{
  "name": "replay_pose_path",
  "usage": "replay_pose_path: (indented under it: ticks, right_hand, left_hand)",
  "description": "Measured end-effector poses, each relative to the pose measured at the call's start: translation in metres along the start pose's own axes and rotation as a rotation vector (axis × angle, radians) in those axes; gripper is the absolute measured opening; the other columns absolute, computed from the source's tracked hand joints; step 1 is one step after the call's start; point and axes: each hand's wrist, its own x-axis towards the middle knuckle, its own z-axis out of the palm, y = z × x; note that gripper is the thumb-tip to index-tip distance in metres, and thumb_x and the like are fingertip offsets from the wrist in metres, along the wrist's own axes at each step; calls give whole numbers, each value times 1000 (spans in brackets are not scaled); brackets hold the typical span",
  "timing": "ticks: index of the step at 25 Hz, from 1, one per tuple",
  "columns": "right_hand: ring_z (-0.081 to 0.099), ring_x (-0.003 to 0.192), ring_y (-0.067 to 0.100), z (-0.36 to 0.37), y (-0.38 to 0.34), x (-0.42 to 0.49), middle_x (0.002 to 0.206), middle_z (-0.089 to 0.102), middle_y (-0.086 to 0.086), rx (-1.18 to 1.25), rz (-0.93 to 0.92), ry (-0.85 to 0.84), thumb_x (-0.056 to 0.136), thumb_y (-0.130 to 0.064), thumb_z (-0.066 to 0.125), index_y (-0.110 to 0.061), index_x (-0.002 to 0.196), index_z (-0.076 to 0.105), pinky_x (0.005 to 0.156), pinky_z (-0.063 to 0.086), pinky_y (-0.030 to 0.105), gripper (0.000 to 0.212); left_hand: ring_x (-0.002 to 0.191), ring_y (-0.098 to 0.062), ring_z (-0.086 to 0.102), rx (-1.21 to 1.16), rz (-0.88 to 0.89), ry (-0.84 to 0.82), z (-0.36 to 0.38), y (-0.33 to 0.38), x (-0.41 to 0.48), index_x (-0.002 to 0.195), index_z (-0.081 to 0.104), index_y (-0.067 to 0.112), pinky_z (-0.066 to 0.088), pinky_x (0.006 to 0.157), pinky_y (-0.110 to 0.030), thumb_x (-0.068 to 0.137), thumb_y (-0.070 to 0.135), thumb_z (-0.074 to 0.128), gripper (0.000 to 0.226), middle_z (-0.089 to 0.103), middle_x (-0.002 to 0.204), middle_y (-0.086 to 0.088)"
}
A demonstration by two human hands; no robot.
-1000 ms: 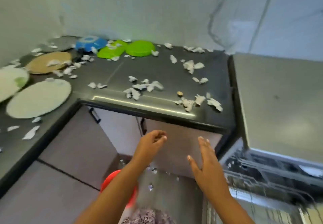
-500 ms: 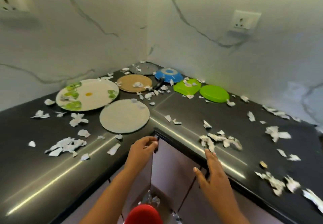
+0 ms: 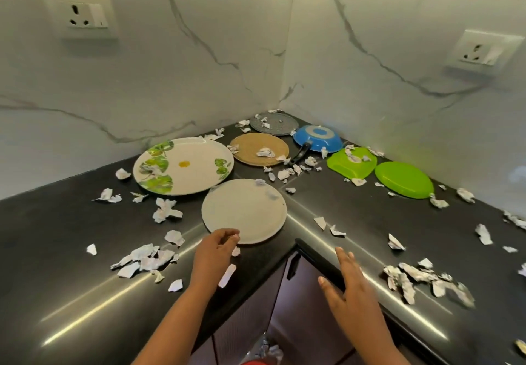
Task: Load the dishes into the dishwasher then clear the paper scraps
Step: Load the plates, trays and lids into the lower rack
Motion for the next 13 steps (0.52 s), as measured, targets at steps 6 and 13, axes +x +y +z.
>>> replay_pose_path:
  ticks: [6, 13]
  right_hand:
    - [4, 134, -4, 0, 6, 50, 155, 19, -5, 17, -62, -109, 92, -28, 55, -22, 148, 20, 112, 11, 20, 66]
    - [44, 129, 19, 55, 24, 145, 144, 41, 8, 141, 57, -335, 90, -26, 61, -9, 143, 33, 104, 35, 28, 62]
  left_hand:
    - [95, -16, 63, -38, -7, 167, 10, 0, 20, 94, 67, 26, 52, 85, -34, 92, 18, 57, 13, 68, 103, 0]
    - [122, -26, 48, 205, -14, 376, 2, -5, 70, 132, 48, 8, 41, 102, -41, 85, 20, 66, 52, 49, 135, -10]
